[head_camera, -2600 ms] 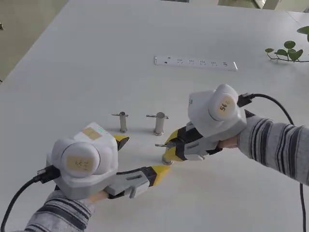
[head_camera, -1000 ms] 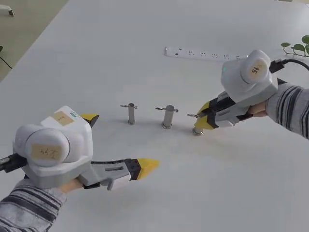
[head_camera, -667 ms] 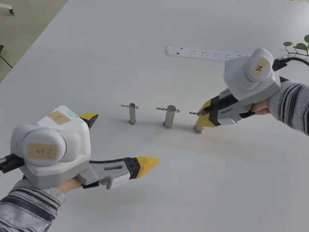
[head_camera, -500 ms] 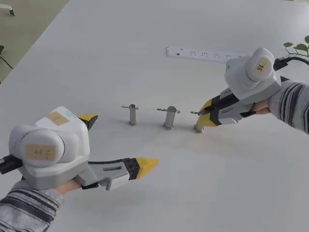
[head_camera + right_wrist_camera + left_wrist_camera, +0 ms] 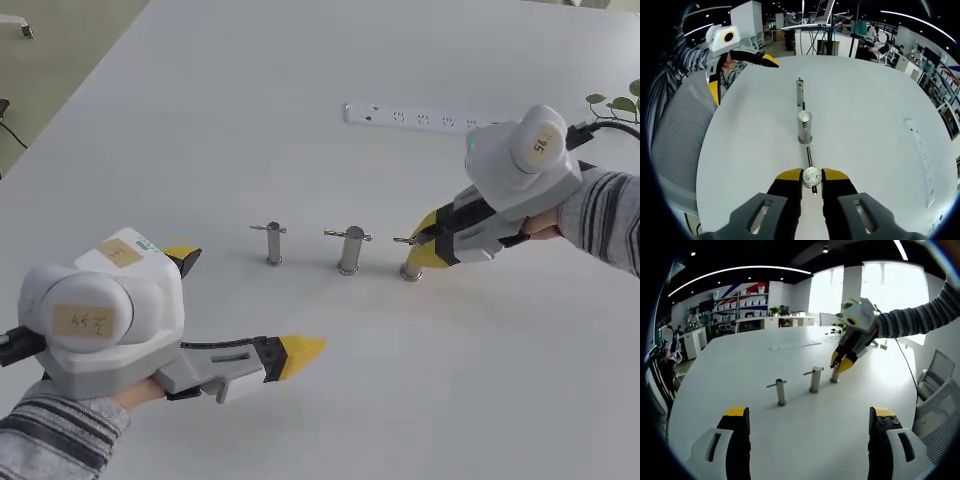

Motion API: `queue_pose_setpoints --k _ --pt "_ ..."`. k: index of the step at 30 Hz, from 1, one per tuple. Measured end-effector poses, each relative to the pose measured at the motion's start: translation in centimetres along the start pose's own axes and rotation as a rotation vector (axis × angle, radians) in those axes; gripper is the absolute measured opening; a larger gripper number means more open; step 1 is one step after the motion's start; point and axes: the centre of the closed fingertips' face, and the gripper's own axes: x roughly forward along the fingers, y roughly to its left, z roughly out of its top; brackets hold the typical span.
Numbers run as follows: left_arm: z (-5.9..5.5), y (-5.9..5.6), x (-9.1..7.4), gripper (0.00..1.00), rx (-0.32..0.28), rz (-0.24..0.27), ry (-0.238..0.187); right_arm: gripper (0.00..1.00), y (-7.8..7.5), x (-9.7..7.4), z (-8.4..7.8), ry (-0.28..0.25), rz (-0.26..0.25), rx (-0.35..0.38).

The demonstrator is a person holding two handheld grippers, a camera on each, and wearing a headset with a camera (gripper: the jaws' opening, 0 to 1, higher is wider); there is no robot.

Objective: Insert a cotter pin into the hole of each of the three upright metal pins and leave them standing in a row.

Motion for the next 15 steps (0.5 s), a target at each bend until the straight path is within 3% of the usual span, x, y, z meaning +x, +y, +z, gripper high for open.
queue_pose_setpoints --k 4,8,15 --pt "0.0 0.1 -0.1 0.99 0.004 0.003 0.003 0.16 0.2 -0.4 0.2 -0.011 -0.010 -0.004" --pt "0.2 0.2 -0.2 0.98 0.004 0.005 0.002 0.21 -0.2 -1.2 0.1 -0.003 -0.066 -0.010" --pt "0.8 0.5 -0.5 0.98 -0.003 0.009 -0.006 0.39 0.2 -3.2 1.4 -0.123 -0.170 0.179"
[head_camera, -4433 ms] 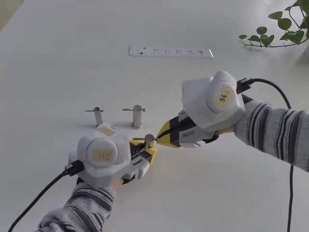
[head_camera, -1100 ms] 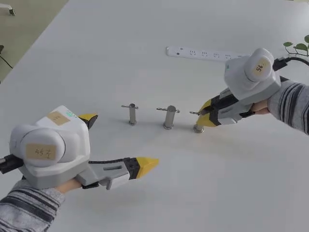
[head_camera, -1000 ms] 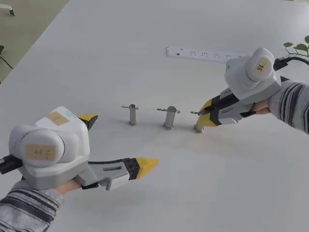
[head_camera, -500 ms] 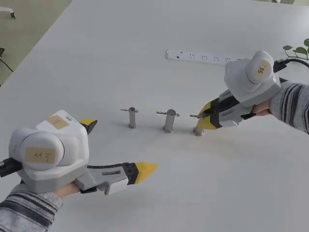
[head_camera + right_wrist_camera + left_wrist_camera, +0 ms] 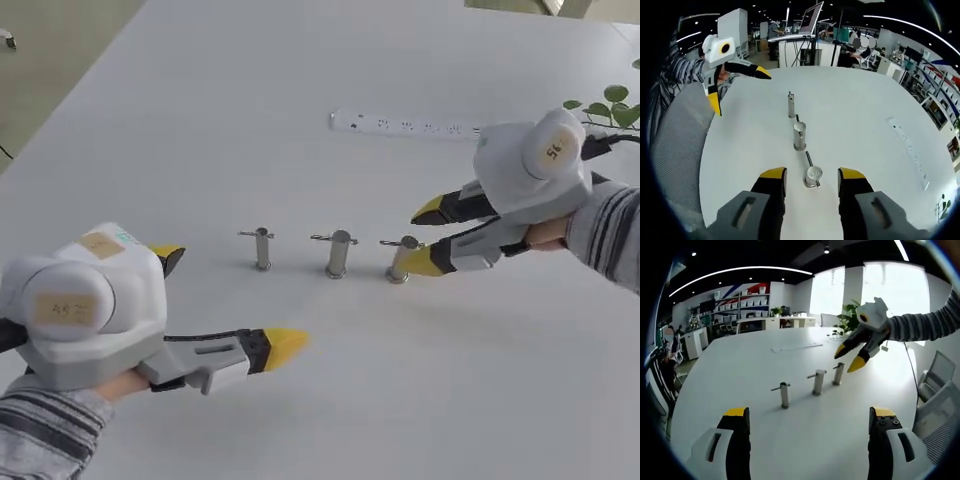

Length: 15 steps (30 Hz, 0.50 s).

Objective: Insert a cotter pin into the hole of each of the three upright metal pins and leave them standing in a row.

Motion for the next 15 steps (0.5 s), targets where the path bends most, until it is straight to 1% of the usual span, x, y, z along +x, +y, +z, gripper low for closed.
queue_pose_setpoints --k 2,3,4,6,8,12,13,14,15 --pt "0.1 0.0 0.0 0.99 -0.007 -0.008 0.005 0.43 0.1 -0.5 0.6 -0.046 -0.032 0.035" --pt "0.2 -0.1 -0.1 0.99 -0.008 -0.014 0.007 0.45 0.4 -0.9 0.7 -0.064 -0.048 0.063" --pt "0.3 -0.1 -0.1 0.99 -0.006 -0.016 0.007 0.48 0.7 -1.2 0.8 -0.068 -0.049 0.076" --pt "0.5 -0.1 -0.1 0.99 -0.003 -0.021 0.003 0.53 1.3 -1.7 1.1 -0.101 -0.064 0.112" --pt "0.7 -0.1 -0.2 0.99 -0.005 -0.024 0.005 0.58 1.6 -2.2 1.1 -0.124 -0.097 0.147" --pt "1.2 0.0 -0.5 0.99 0.004 -0.016 0.001 0.72 2.4 -2.7 1.1 -0.162 -0.127 0.244" --pt "1.3 0.1 -0.6 0.99 0.003 -0.015 -0.002 0.74 2.6 -2.9 1.1 -0.173 -0.135 0.267" --pt "1.4 0.3 -0.7 0.99 -0.003 -0.009 -0.004 0.75 2.9 -3.1 1.0 -0.175 -0.146 0.298" --pt "1.4 0.3 -0.8 0.99 -0.004 -0.006 -0.006 0.76 3.1 -3.2 1.0 -0.175 -0.150 0.311"
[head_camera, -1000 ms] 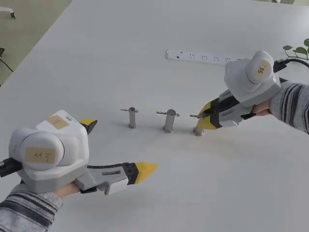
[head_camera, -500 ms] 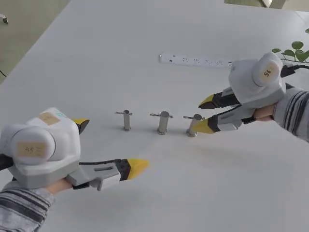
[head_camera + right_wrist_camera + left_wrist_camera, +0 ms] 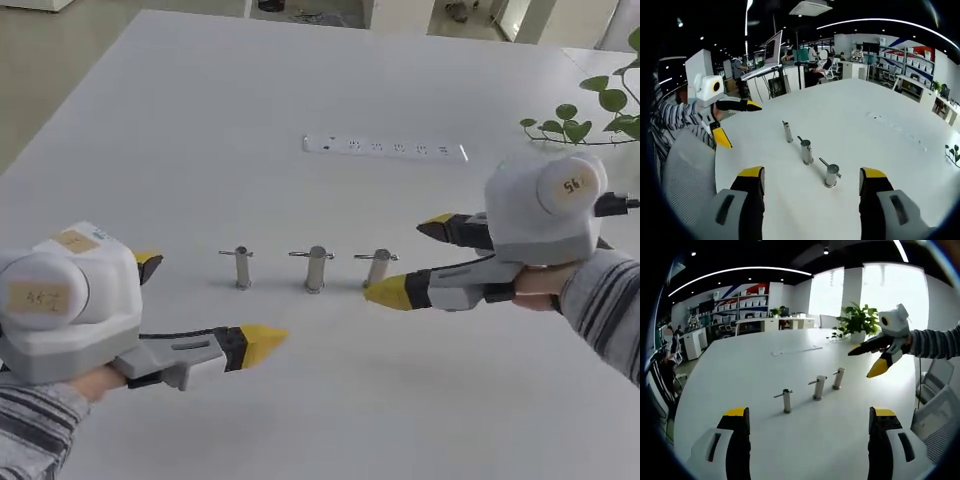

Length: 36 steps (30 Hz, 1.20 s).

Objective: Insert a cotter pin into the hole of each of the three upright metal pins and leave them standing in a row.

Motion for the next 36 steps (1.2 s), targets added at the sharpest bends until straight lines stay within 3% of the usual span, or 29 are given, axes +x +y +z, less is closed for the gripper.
queue_pose_setpoints --k 4,10,16,20,25,36 --pt "0.1 0.2 -0.4 0.99 -0.013 0.007 0.000 0.79 0.5 -0.5 -0.2 -0.015 -0.032 0.026" --pt "0.5 0.4 -0.6 0.97 -0.021 0.011 -0.021 0.79 0.7 -1.2 -0.2 -0.075 -0.097 0.131" --pt "0.4 0.3 -0.5 0.97 -0.013 -0.006 -0.015 0.78 0.9 -1.7 -0.6 -0.100 -0.142 0.208" --pt "0.2 -0.1 -0.1 0.97 -0.016 -0.029 -0.009 0.78 1.3 -2.1 -1.0 -0.084 -0.170 0.202" --pt "0.8 -0.7 -0.2 0.97 -0.012 -0.042 -0.020 0.77 1.4 -2.0 -1.0 -0.086 -0.179 0.218" --pt "1.3 0.8 -1.1 0.95 -0.046 0.038 -0.027 0.78 0.9 -1.0 -1.0 -0.085 -0.177 0.201"
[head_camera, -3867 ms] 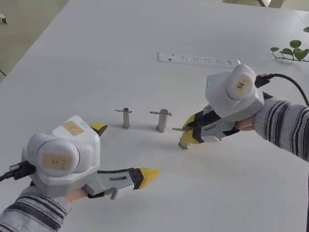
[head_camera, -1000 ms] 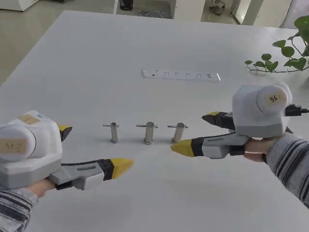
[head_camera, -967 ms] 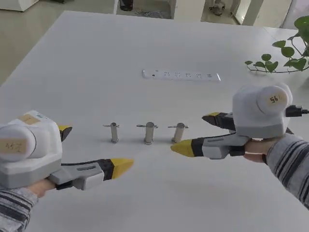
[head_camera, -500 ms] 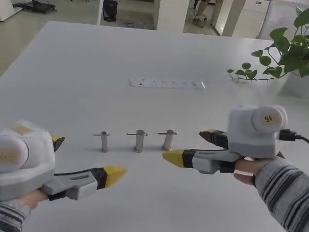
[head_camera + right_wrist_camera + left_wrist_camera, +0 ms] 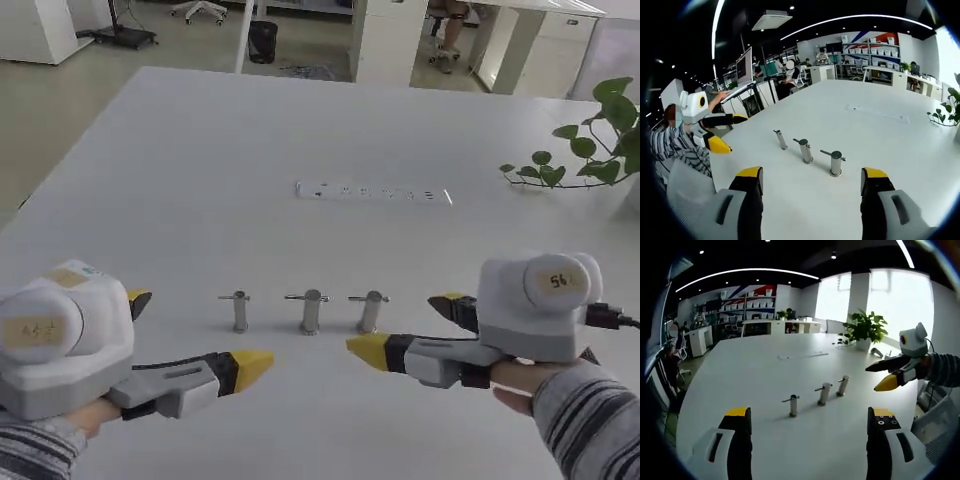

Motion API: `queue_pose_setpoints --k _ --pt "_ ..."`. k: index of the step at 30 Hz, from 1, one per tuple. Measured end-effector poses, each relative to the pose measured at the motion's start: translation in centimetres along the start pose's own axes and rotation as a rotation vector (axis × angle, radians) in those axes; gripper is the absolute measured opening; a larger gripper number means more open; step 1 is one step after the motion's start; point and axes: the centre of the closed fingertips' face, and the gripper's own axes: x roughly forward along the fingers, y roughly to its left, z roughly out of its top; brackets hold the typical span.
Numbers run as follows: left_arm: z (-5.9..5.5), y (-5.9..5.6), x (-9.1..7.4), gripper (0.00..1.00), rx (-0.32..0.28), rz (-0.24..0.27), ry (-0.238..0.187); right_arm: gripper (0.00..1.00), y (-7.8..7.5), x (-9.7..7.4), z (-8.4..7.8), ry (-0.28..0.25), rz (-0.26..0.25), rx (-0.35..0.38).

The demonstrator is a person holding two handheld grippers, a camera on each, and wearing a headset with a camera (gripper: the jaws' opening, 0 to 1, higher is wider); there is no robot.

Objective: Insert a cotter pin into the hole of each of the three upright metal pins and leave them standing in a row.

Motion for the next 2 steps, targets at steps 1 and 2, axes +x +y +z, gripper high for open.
queue_pose_setpoints --k 1,2 --pt "-0.03 0.02 0.00 0.95 0.002 -0.001 0.000 0.78 0.09 0.04 -0.09 0.003 0.004 0.000" --pt "-0.06 0.04 -0.01 0.95 0.009 -0.002 0.003 0.78 0.17 0.03 -0.17 0.002 0.003 -0.001"
